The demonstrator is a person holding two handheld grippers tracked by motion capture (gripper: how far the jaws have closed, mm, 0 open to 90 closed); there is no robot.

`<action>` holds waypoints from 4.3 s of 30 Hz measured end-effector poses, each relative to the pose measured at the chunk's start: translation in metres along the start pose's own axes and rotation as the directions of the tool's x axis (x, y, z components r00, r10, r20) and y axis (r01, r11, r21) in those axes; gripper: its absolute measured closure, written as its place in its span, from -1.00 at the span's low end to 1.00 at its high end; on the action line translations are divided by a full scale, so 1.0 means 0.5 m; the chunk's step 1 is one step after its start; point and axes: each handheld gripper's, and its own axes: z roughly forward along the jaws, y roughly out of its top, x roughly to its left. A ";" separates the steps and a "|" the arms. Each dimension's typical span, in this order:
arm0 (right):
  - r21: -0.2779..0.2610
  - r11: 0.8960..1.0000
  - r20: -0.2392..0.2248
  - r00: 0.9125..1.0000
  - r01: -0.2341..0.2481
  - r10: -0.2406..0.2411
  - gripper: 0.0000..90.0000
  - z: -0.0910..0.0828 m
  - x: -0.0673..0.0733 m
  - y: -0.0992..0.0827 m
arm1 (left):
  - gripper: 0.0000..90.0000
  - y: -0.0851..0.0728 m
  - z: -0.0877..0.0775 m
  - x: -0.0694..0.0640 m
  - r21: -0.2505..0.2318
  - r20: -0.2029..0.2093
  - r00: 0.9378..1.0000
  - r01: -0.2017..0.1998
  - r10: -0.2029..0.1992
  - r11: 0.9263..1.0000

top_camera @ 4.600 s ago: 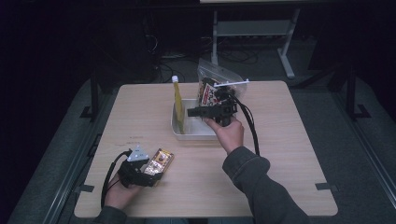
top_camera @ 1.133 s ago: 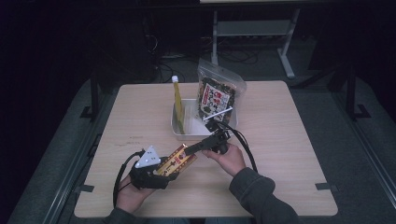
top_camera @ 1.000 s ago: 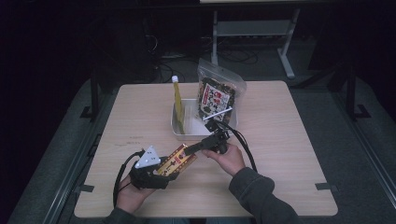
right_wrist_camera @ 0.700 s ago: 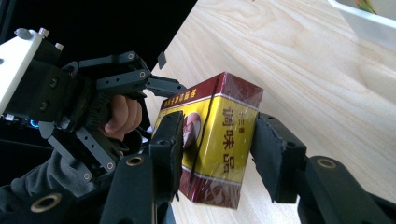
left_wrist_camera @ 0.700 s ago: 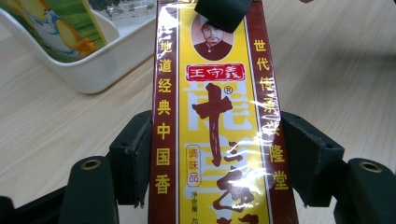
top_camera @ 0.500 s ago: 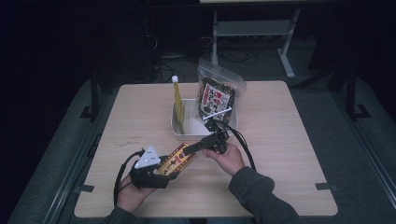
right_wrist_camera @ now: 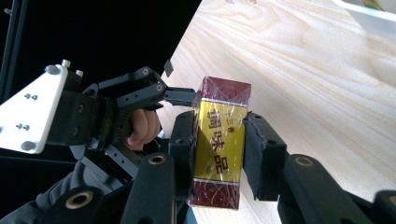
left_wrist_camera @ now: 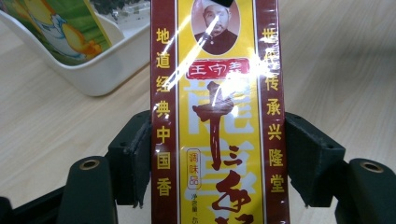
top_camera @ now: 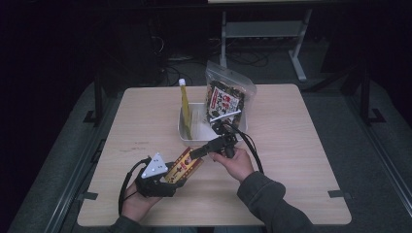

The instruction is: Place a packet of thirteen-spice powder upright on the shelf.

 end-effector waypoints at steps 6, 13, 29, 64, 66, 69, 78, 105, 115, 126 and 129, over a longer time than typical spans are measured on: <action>-0.001 0.999 0.043 0.998 0.052 -0.052 0.51 -0.007 0.031 0.005 | -0.37 -0.001 0.000 0.003 -0.011 0.014 1.000 0.025 -0.025 1.000; -0.037 0.996 0.105 0.991 0.083 -0.079 0.51 -0.036 0.053 0.011 | -0.41 -0.005 -0.010 0.013 -0.029 0.006 0.998 0.057 -0.056 0.998; -0.142 0.981 0.307 0.948 0.134 -0.085 0.51 -0.112 0.085 0.034 | -0.41 -0.023 -0.030 0.035 -0.049 -0.027 0.993 0.116 -0.117 0.992; -0.218 0.968 0.506 0.863 0.126 0.002 0.51 -0.147 0.106 0.108 | -0.41 -0.039 -0.032 0.057 -0.042 -0.035 0.988 0.148 -0.150 0.988; -0.230 0.965 0.514 0.858 0.127 0.009 0.51 -0.149 0.106 0.110 | -0.41 -0.039 -0.030 0.057 -0.041 -0.034 0.988 0.148 -0.149 0.988; -0.251 0.960 0.521 0.853 0.124 0.026 0.51 -0.151 0.107 0.117 | -0.41 -0.040 -0.031 0.058 -0.042 -0.035 0.988 0.148 -0.149 0.988; -0.311 0.943 0.558 0.826 0.119 0.080 0.51 -0.142 0.108 0.152 | -0.41 -0.041 -0.032 0.063 -0.047 -0.029 0.987 0.154 -0.156 0.987; -0.394 0.915 0.595 0.782 0.084 0.184 0.51 -0.081 0.082 0.208 | -0.41 -0.044 -0.031 0.071 -0.043 -0.028 0.987 0.159 -0.161 0.986; -0.412 0.908 0.595 0.777 0.075 0.205 0.51 -0.070 0.065 0.200 | -0.41 -0.043 -0.029 0.069 -0.043 -0.023 0.987 0.158 -0.159 0.986; -0.397 0.914 0.610 0.769 0.087 0.191 0.46 -0.061 0.066 0.195 | -0.41 -0.045 -0.029 0.069 -0.040 -0.021 0.987 0.159 -0.159 0.987; -0.393 0.916 0.607 0.772 0.085 0.189 0.44 -0.062 0.064 0.190 | -0.41 -0.044 -0.030 0.068 -0.043 -0.011 0.986 0.164 -0.164 0.986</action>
